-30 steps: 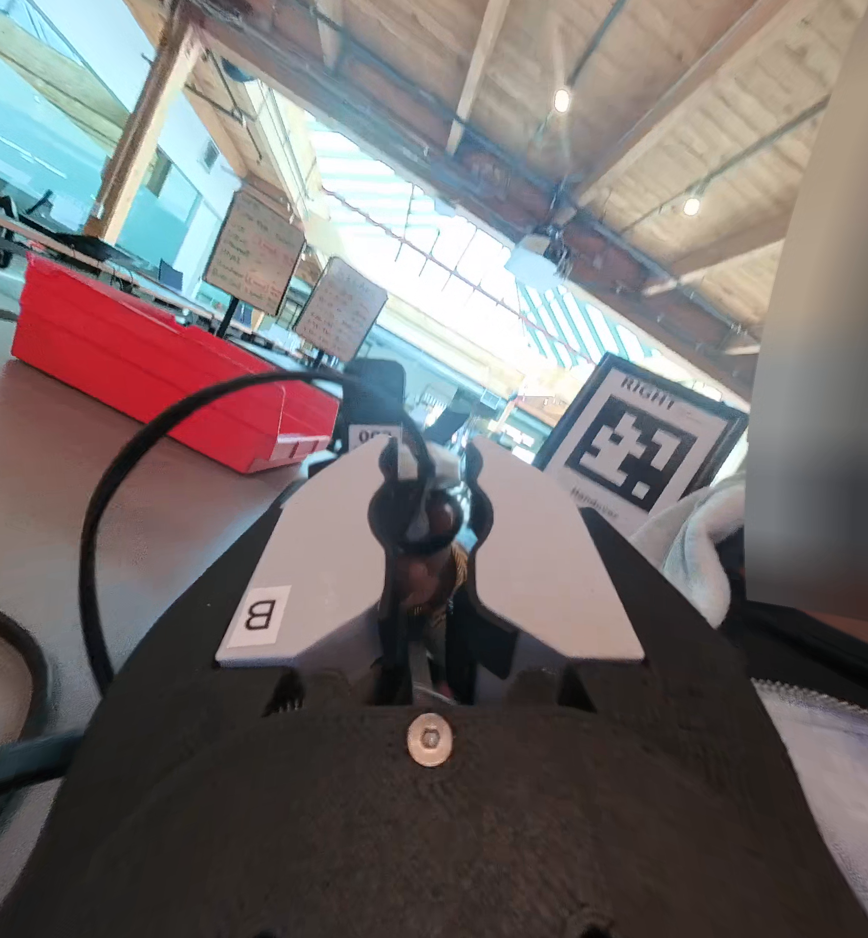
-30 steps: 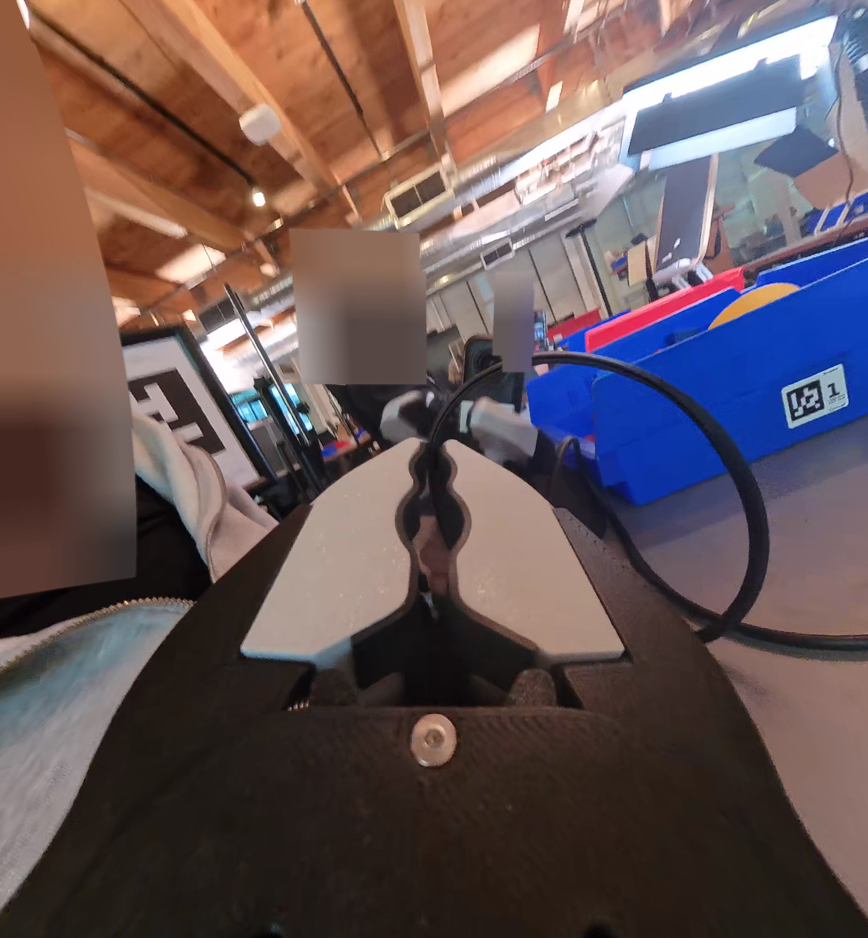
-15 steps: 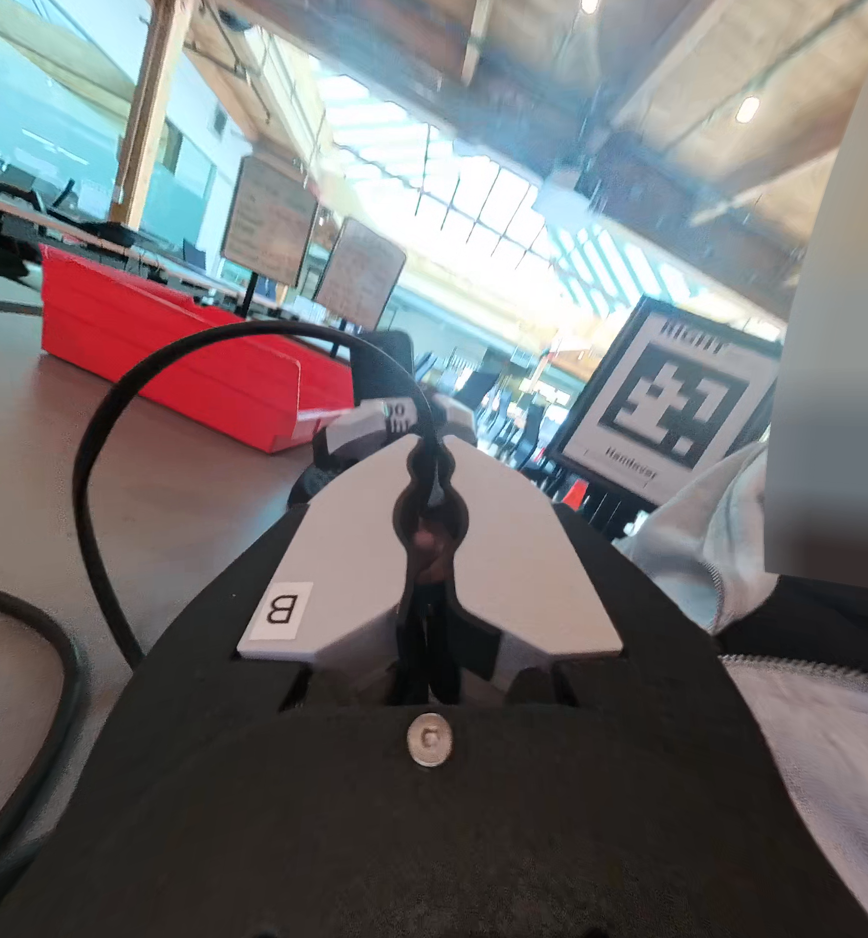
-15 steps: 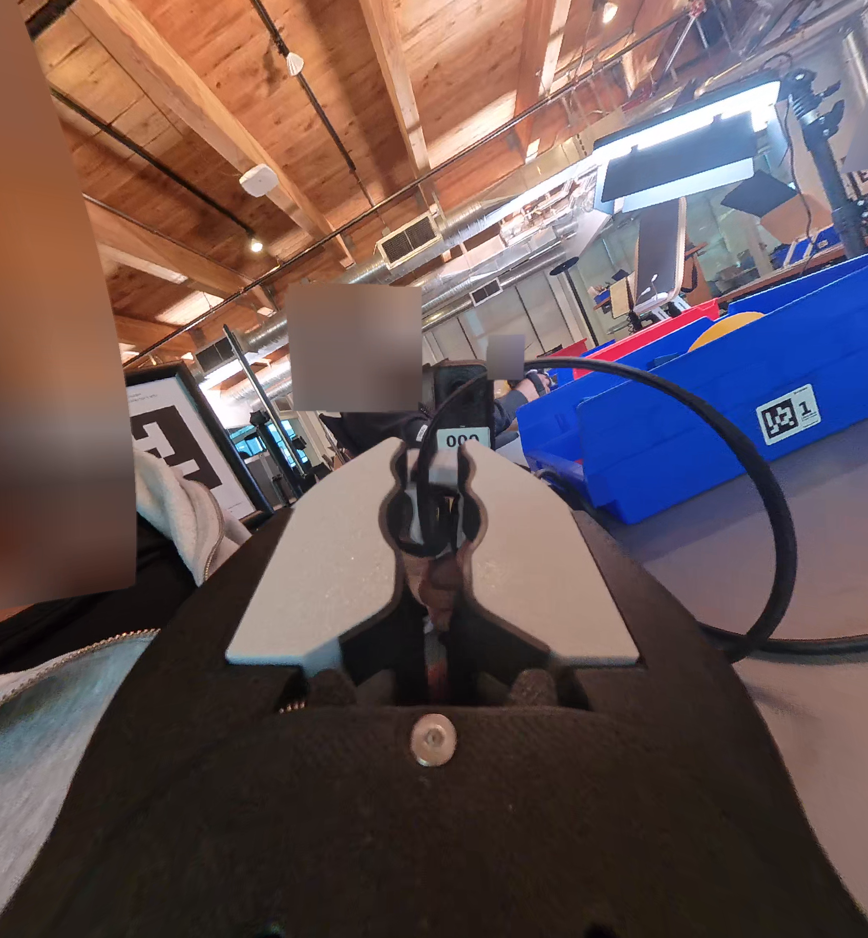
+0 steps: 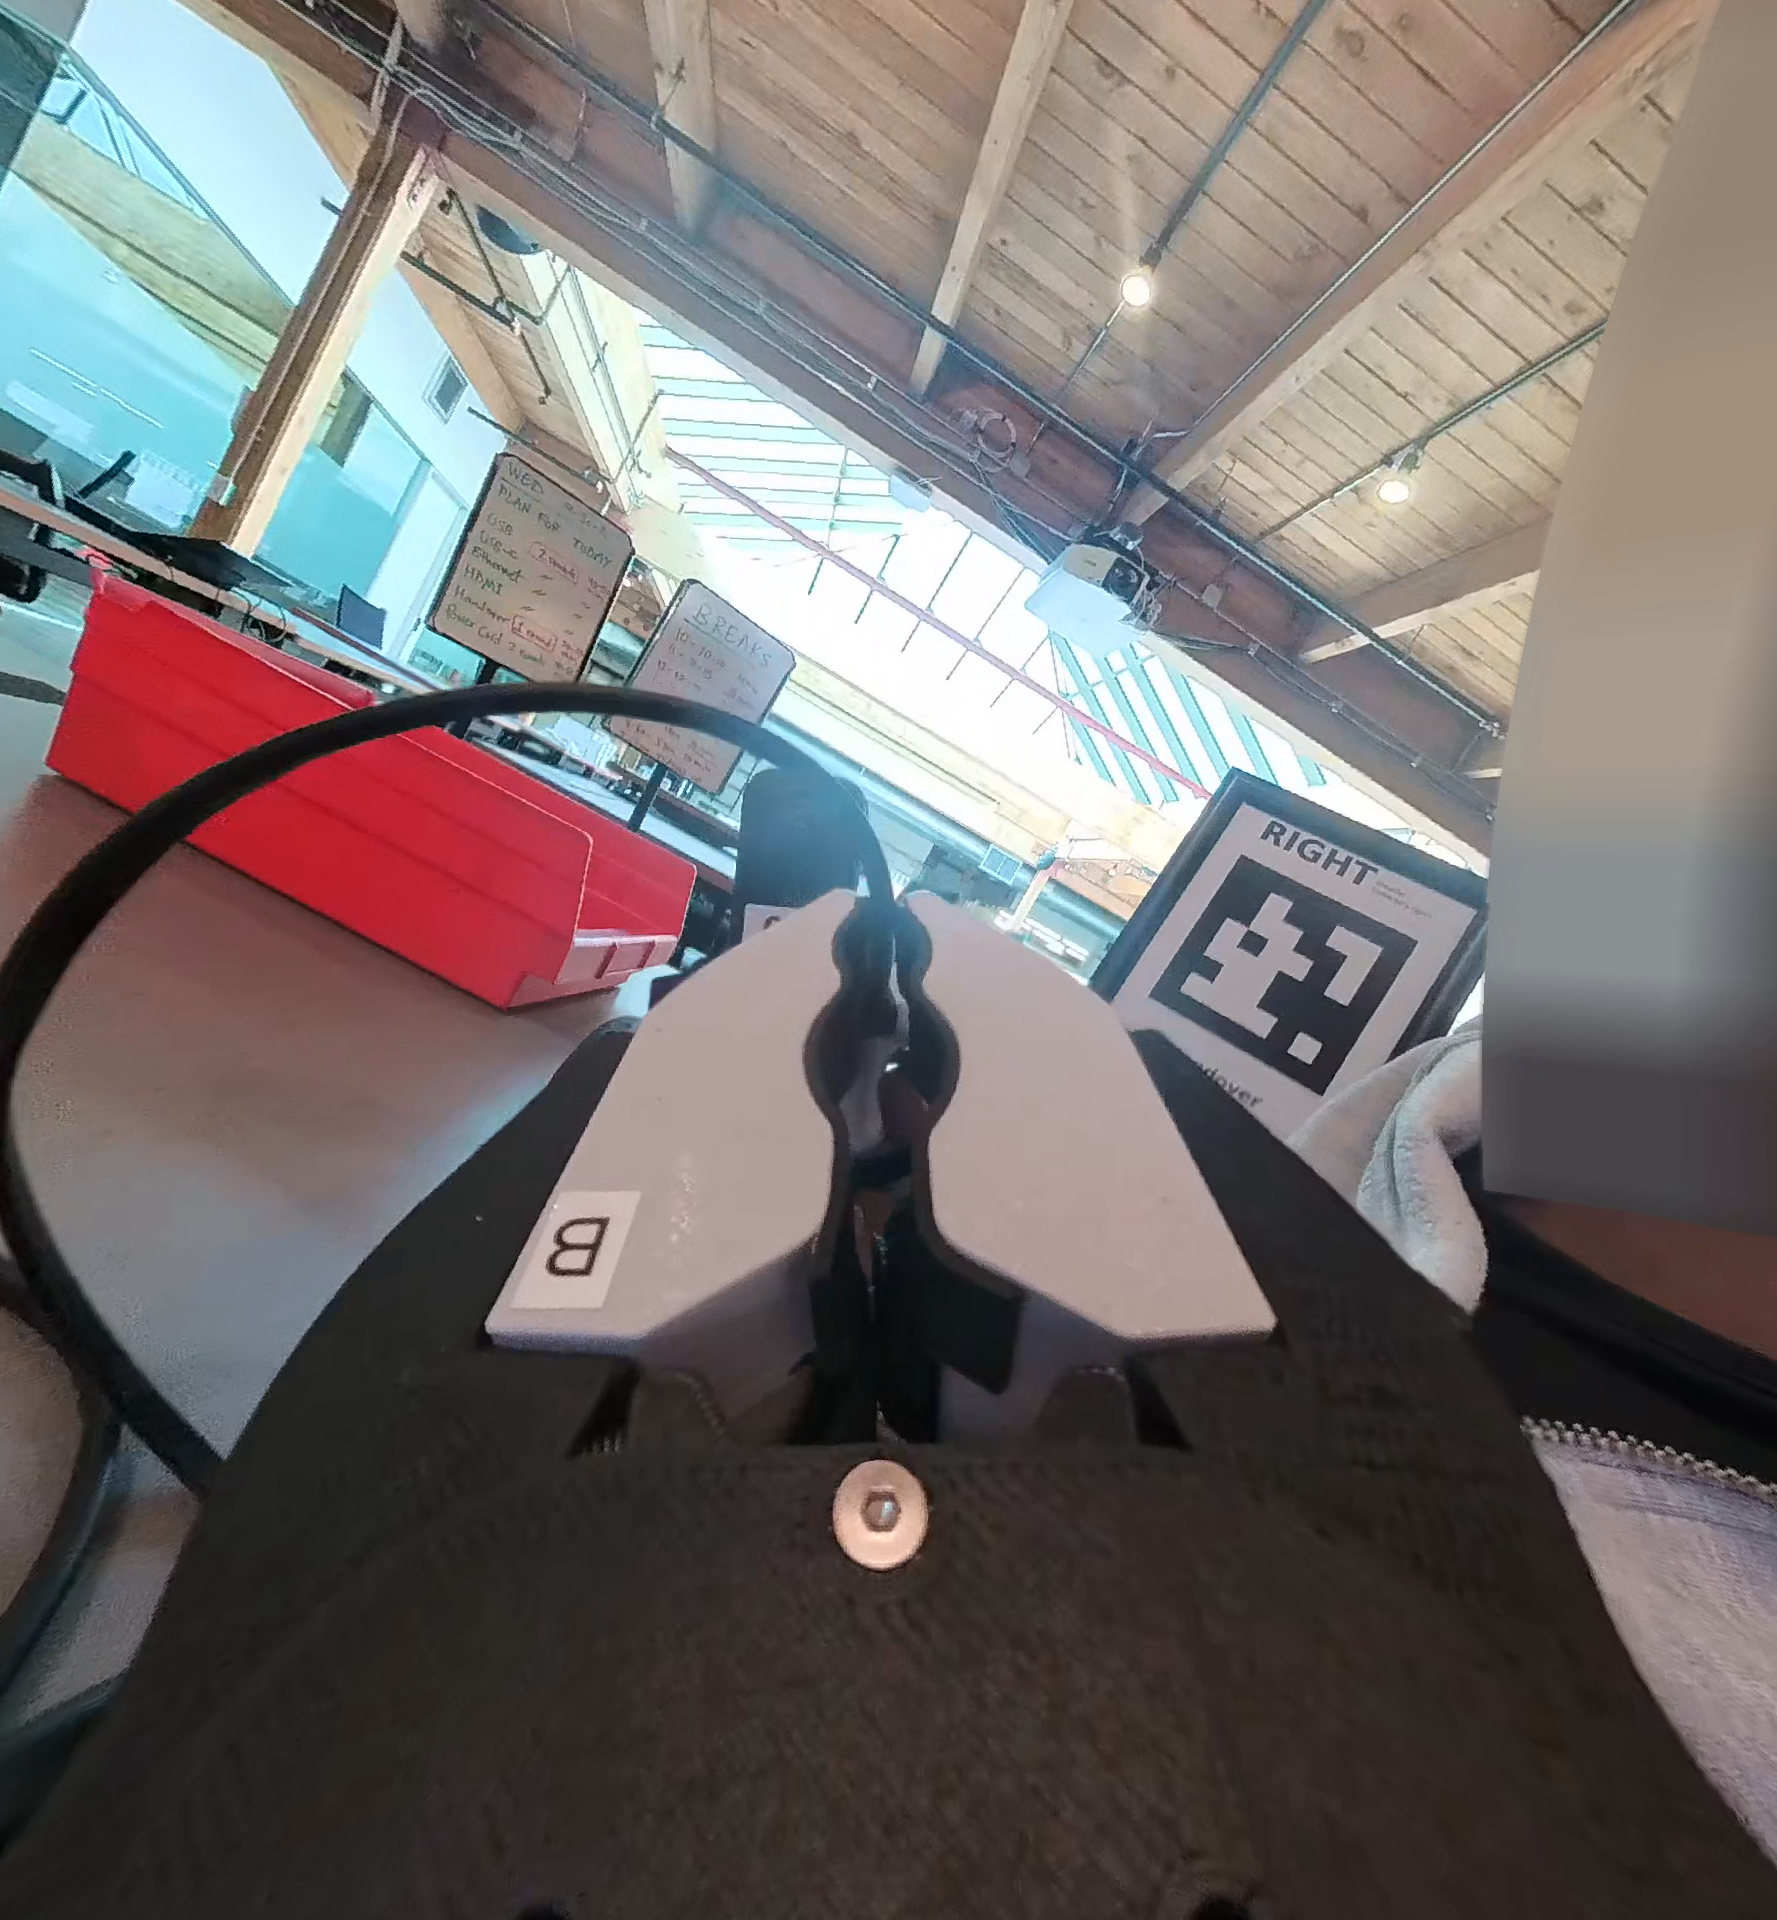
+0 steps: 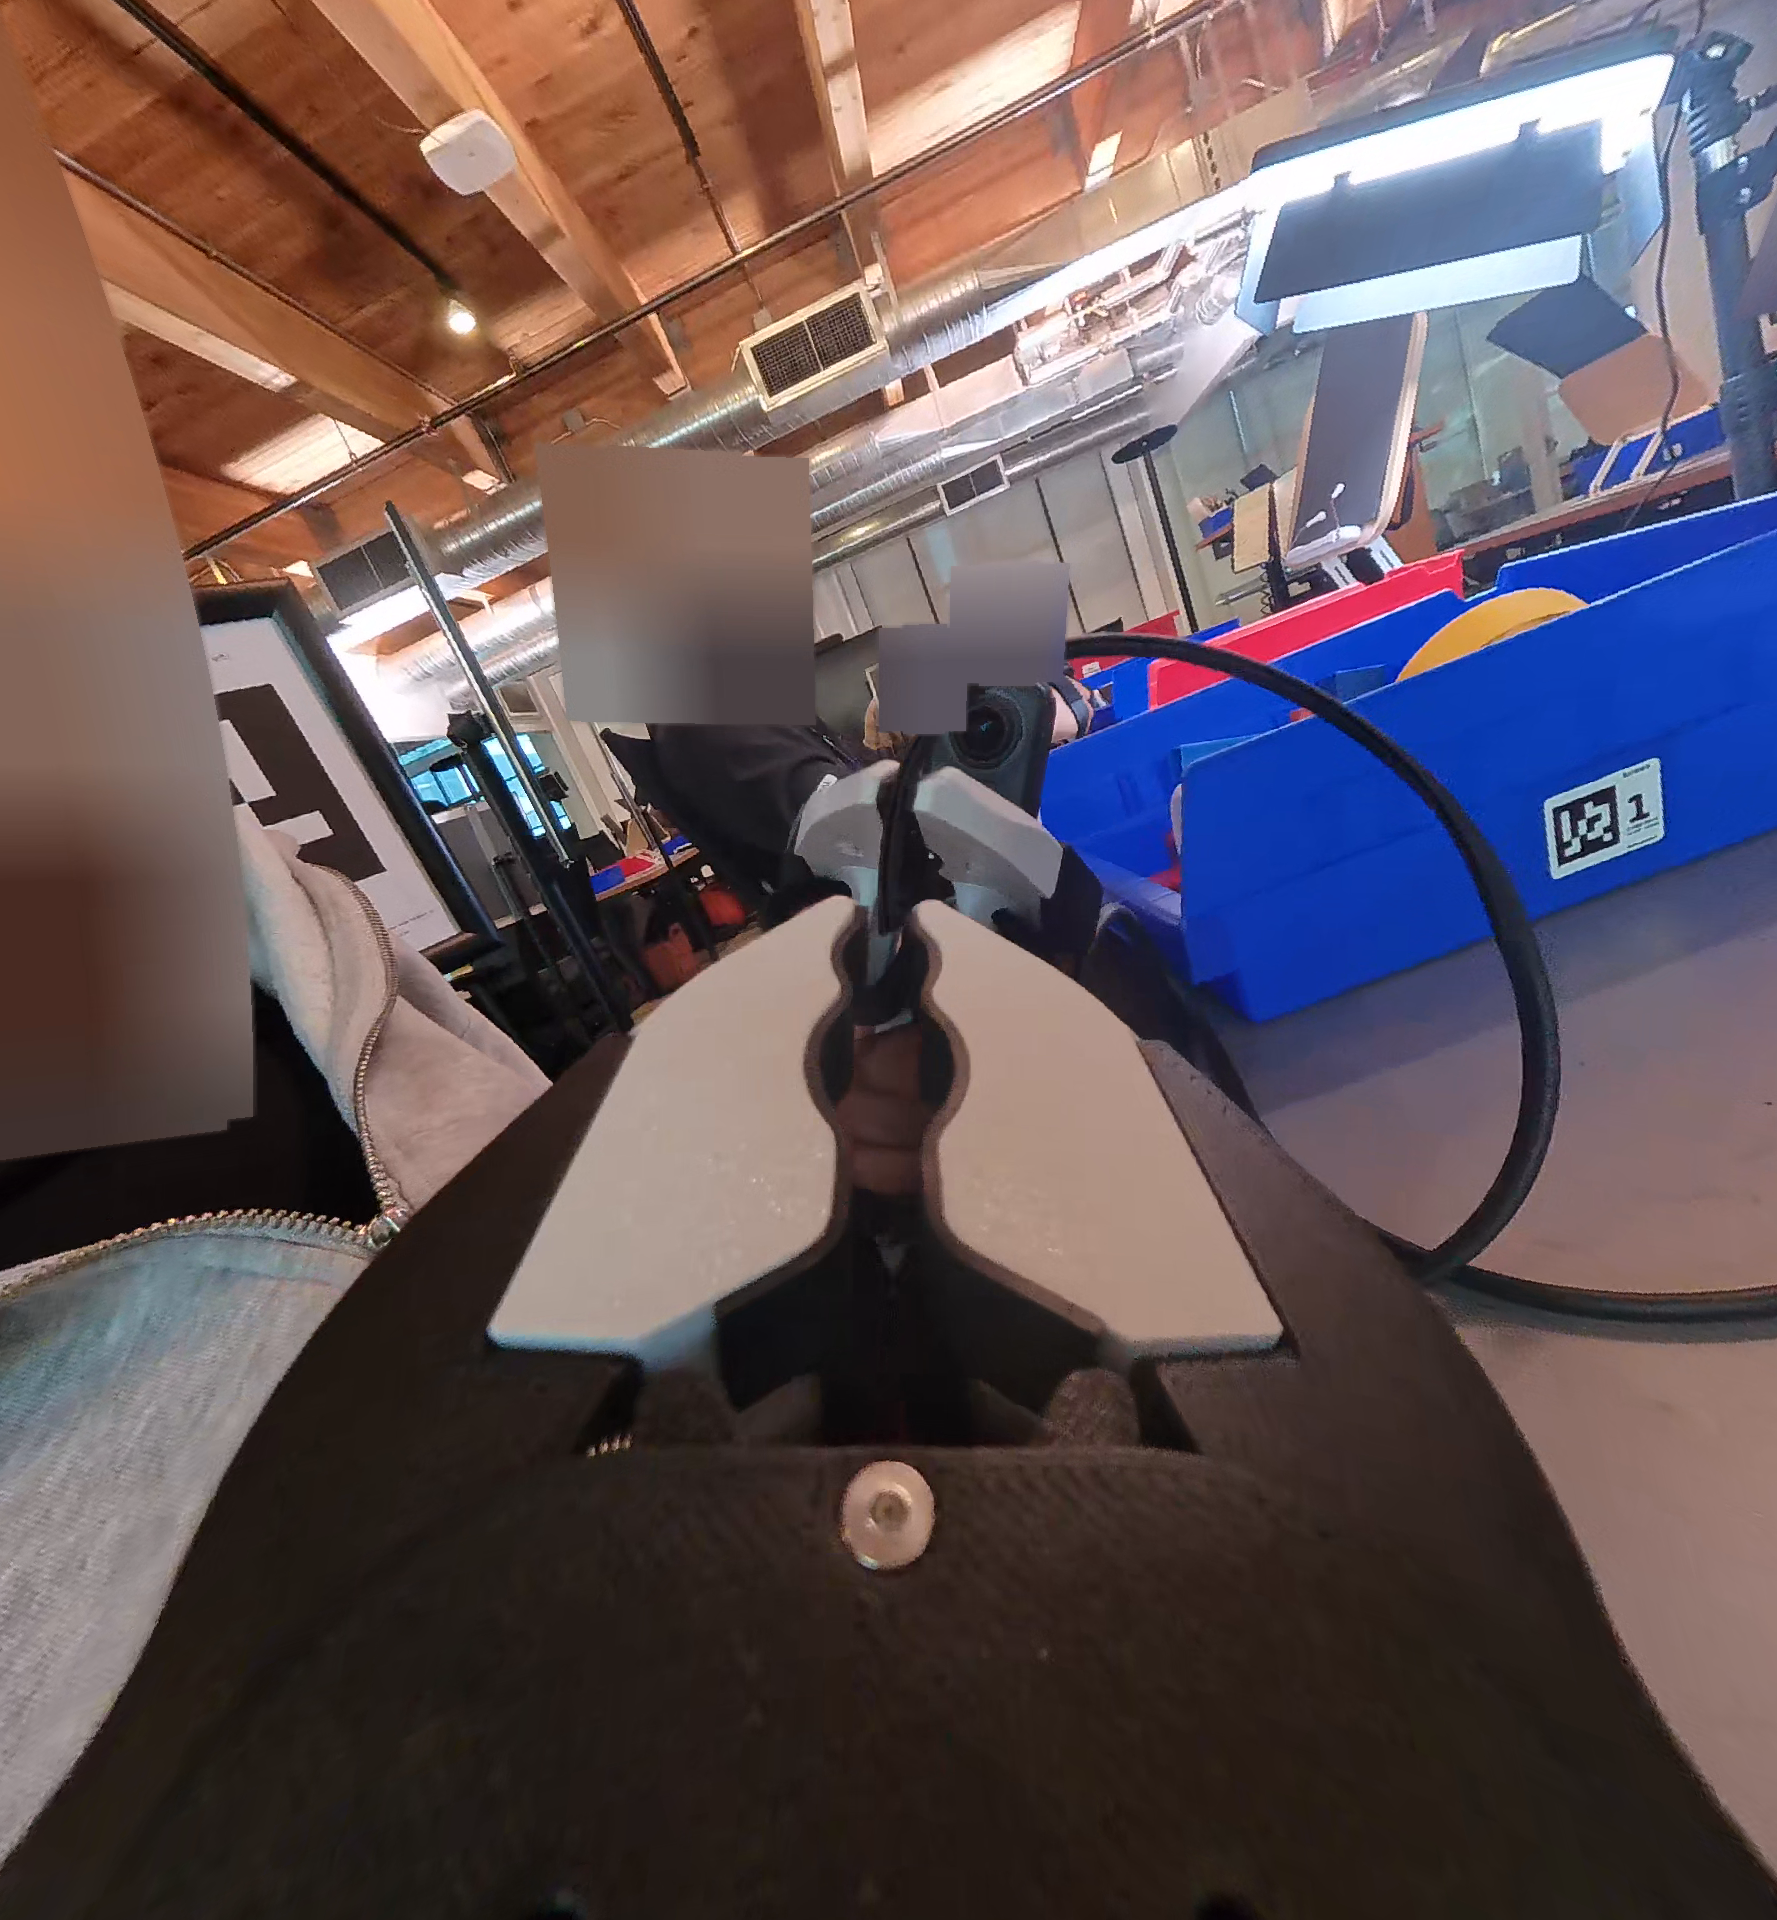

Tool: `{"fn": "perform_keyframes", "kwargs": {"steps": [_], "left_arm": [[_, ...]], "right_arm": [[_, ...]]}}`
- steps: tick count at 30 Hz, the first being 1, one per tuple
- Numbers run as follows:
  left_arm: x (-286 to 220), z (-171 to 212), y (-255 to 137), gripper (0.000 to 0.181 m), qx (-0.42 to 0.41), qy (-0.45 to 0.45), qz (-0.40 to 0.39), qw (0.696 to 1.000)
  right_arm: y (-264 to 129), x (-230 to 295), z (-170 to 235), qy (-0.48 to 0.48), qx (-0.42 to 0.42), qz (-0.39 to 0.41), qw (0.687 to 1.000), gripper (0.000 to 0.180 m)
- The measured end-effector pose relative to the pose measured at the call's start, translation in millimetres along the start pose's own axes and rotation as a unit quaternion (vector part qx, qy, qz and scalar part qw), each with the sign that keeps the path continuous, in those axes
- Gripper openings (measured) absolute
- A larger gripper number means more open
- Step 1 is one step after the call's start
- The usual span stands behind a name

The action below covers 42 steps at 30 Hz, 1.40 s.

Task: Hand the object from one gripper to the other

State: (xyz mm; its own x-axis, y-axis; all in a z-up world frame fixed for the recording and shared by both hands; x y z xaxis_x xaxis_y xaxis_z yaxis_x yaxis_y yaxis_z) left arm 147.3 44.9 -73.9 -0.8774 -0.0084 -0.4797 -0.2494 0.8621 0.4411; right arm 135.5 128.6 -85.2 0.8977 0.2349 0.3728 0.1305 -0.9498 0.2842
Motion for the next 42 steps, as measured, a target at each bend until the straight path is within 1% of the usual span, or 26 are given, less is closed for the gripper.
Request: {"fn": "perform_keyframes", "kwargs": {"steps": [5,7,10,12,14,15,17,18,19,21,22,25,28,30,32,34,36,40,42], "left_arm": [[-0.1,1.6,1.5,0.004,0.007,0.019,-0.012,1.0],[-0.2,0.7,1.7,0.009,0.007,0.038,-0.024,0.999],[-1.1,-3.1,0.9,0.018,-0.005,0.106,-0.061,0.992],[-0.8,-8.8,-1.8,0.023,-0.02,0.195,-0.118,0.974],[-5.8,-14.6,-4.5,0.029,-0.04,0.321,-0.175,0.93],[-10.7,-15.2,-4.0,0.031,-0.046,0.389,-0.192,0.9],[-17.0,-10.2,0.0,0.034,-0.028,0.518,-0.216,0.827],[-17.7,-4.7,3.4,0.034,-0.002,0.567,-0.223,0.793],[-17.8,2.1,7.1,0.034,0.024,0.604,-0.222,0.765],[-16.8,8.1,10.0,0.034,0.047,0.652,-0.235,0.72],[-16.5,8.5,10.1,0.034,0.052,0.665,-0.241,0.705],[-15.9,8.1,9.7,0.034,0.054,0.677,-0.251,0.69],[-18.5,4.2,7.5,0.034,0.043,0.708,-0.274,0.65],[-21.0,4.5,7.5,0.033,0.044,0.734,-0.28,0.617],[-20.9,8.8,9.2,0.026,0.061,0.758,-0.275,0.588],[-20.8,12.5,11.0,0.017,0.07,0.768,-0.27,0.576],[-21.2,11.7,10.4,0.01,0.068,0.765,-0.27,0.58],[-21.2,9.5,8.9,0.006,0.06,0.736,-0.265,0.62],[-22.1,6.5,7.4,0.003,0.049,0.713,-0.263,0.648]], "right_arm": [[-1.5,0.9,-1.0,-0.017,0.001,0.004,1.0,0.004],[-3.7,1.0,-4.4,-0.014,-0.015,0.001,1.0,0.004],[-10.6,-0.1,-13.6,0.013,-0.062,-0.012,0.998,0.004],[-13.2,-0.5,-16.6,0.039,-0.081,-0.028,0.996,0.004],[-12.3,0.0,-15.5,0.063,-0.08,-0.045,0.994,0.004],[-11.1,0.3,-13.8,0.074,-0.074,-0.053,0.993,0.004],[-8.7,1.1,-10.4,0.09,-0.059,-0.065,0.992,0.003],[-7.8,2.0,-9.3,0.094,-0.054,-0.071,0.992,0.003],[-7.2,2.9,-8.7,0.097,-0.05,-0.076,0.991,0.004],[-7.3,4.0,-8.6,0.102,-0.049,-0.085,0.99,0.004],[-7.8,4.2,-9.1,0.107,-0.052,-0.089,0.989,0.004],[-6.3,6.5,-7.4,0.119,-0.043,-0.106,0.986,0.004],[-4.0,8.4,-4.2,0.121,-0.026,-0.113,0.986,0.004],[-4.3,7.8,-4.4,0.125,-0.027,-0.112,0.986,0.003],[-4.2,7.4,-3.8,0.129,-0.024,-0.112,0.985,0.004],[-2.5,9.1,-1.2,0.131,-0.012,-0.119,0.984,0.004],[-1.1,11.3,0.4,0.13,-0.003,-0.126,0.983,0.004],[-1.7,12.7,-2.5,0.118,-0.018,-0.13,0.984,0.005],[-1.9,13.4,-4.8,0.099,-0.029,-0.123,0.987,0.012]]}}
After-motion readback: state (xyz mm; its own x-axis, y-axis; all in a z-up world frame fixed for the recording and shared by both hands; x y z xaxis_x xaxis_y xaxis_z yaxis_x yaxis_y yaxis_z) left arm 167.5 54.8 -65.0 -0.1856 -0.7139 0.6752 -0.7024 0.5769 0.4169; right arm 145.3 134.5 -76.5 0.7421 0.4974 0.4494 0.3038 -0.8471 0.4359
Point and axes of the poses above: each gripper's, where its closed fingertips meet, y out along the fingers, z out of its underside, x = y × z across the jaws, the point moved 5 cm from there along -y, back along the fingers
